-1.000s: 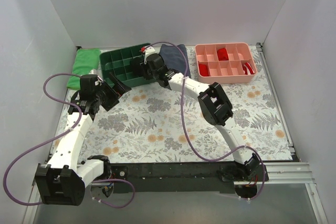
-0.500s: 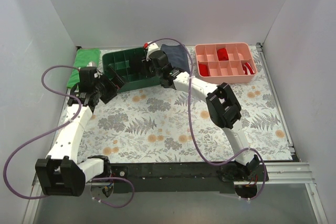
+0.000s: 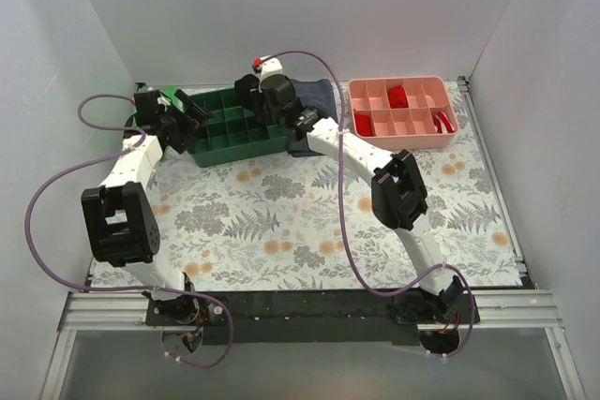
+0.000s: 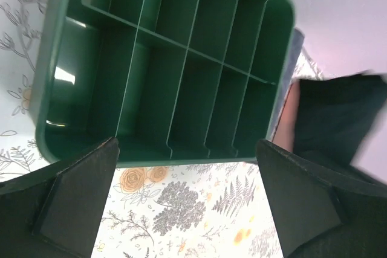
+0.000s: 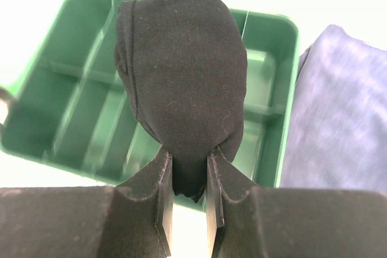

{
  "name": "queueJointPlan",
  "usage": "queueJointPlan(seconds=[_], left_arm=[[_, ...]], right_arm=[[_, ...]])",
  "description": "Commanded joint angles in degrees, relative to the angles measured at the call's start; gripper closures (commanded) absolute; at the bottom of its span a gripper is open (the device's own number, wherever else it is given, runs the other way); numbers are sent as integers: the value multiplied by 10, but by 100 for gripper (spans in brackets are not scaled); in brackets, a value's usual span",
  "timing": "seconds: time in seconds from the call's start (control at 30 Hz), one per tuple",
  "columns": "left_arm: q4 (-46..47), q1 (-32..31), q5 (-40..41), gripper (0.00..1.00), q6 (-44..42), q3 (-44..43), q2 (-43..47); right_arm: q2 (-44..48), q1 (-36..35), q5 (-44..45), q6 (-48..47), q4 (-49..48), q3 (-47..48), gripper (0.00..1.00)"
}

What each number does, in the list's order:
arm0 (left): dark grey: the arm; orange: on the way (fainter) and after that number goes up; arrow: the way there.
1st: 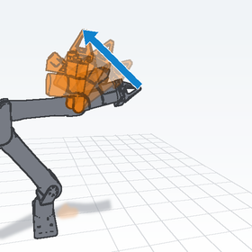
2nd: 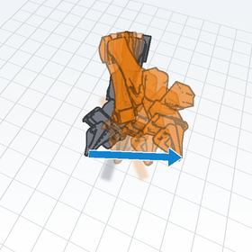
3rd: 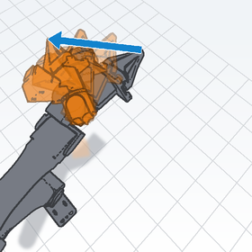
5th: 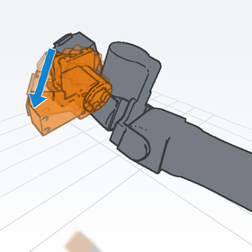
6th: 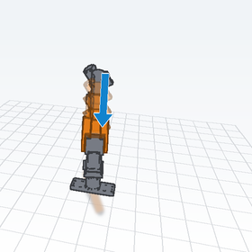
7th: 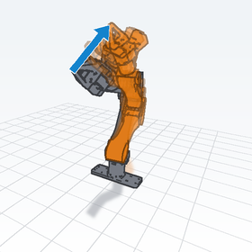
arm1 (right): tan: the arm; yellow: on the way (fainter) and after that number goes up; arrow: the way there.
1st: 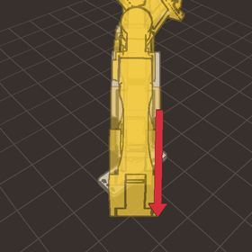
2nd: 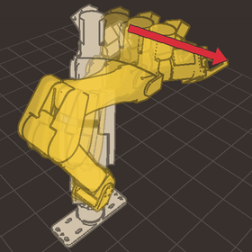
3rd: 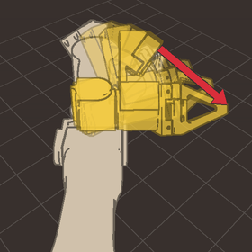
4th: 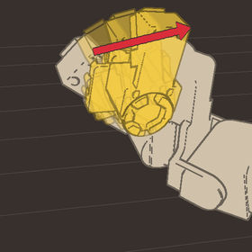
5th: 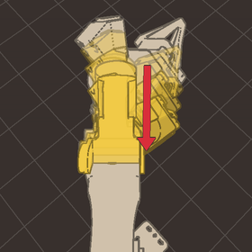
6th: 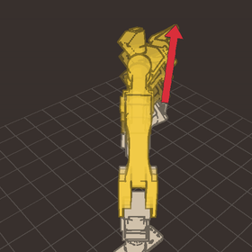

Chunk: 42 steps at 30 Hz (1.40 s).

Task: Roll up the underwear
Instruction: Place the underwear in the storage box.

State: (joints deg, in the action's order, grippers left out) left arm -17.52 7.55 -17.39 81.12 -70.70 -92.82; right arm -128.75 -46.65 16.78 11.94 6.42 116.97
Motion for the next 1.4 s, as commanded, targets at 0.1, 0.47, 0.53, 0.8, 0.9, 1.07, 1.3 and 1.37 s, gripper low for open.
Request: queueJointPlan(seconds=[0.1, 0.47, 0.53, 0.8, 0.9, 1.07, 1.3, 1.37], left_arm=[[63, 2, -46, 2, -2, 18, -9], [83, 8, -45, 2, 25, 77, -17], [85, 8, -48, 2, 26, 86, -17], [93, 9, -69, 2, 37, 114, -4], [104, 8, -77, 2, 43, 130, 5], [108, 9, -85, 2, 47, 151, 18], [112, 9, -102, 2, 52, 158, 40], [112, 8, -105, 2, 52, 157, 42]], right_arm=[[-30, -17, 101, 9, 58, 86, 99], [-58, -37, 153, 4, 114, 96, 99], [-69, -41, 164, 5, 127, 117, 99], [-116, -53, 219, -11, 156, 172, 99], [-124, -55, 242, -17, 160, 172, 99], [-136, -58, 246, -29, 163, 179, 99], [-165, -65, 233, -59, 166, 202, 99], [-174, -66, 221, -61, 169, 206, 99]])
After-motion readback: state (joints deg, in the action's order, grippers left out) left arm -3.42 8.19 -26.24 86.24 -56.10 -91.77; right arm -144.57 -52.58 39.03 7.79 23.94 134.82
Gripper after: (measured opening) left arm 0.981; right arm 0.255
